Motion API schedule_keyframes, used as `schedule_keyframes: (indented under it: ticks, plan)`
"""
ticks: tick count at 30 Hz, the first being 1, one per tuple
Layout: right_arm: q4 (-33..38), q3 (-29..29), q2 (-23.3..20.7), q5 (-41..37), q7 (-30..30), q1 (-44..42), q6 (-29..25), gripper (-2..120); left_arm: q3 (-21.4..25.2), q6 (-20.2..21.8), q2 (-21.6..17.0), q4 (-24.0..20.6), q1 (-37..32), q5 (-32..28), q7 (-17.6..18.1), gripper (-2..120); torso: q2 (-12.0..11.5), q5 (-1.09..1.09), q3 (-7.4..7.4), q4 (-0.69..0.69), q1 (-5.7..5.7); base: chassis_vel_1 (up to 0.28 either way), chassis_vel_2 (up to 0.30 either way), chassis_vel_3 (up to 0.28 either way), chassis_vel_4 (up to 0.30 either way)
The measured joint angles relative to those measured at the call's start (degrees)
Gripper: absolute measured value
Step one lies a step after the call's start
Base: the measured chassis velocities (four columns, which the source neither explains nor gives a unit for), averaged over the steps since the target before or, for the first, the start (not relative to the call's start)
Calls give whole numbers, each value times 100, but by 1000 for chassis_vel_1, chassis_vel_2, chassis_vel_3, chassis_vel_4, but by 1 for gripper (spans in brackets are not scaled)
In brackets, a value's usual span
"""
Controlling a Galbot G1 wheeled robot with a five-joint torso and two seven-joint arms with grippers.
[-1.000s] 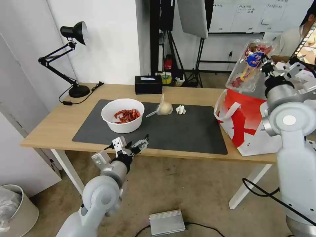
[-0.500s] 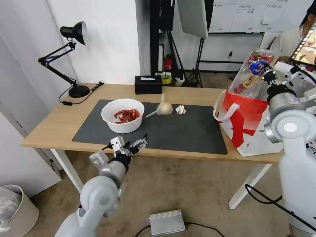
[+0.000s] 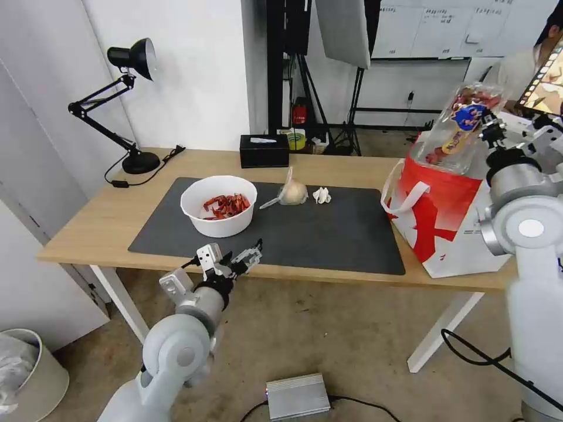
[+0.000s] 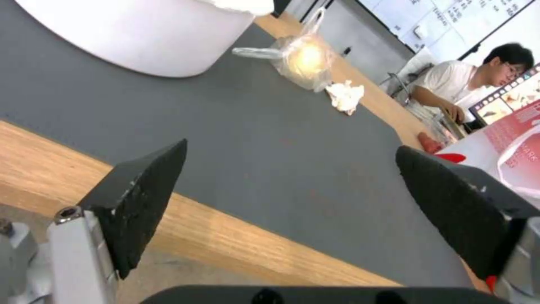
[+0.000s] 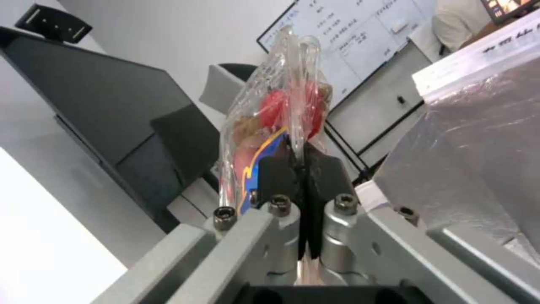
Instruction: Pick up the trash from the table and place it into the takeout bag.
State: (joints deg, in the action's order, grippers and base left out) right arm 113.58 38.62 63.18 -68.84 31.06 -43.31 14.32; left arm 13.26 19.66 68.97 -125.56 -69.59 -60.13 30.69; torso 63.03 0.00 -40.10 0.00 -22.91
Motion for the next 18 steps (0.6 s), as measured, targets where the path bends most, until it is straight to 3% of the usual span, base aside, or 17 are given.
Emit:
schedule_keyframes:
  ticks: [18]
  plan:
    - [114, 226, -73, -194, 75, -127, -239, 0, -54, 0, 73, 12, -133, 125, -22, 100, 0, 0, 0, 0, 0, 0, 0, 0, 0]
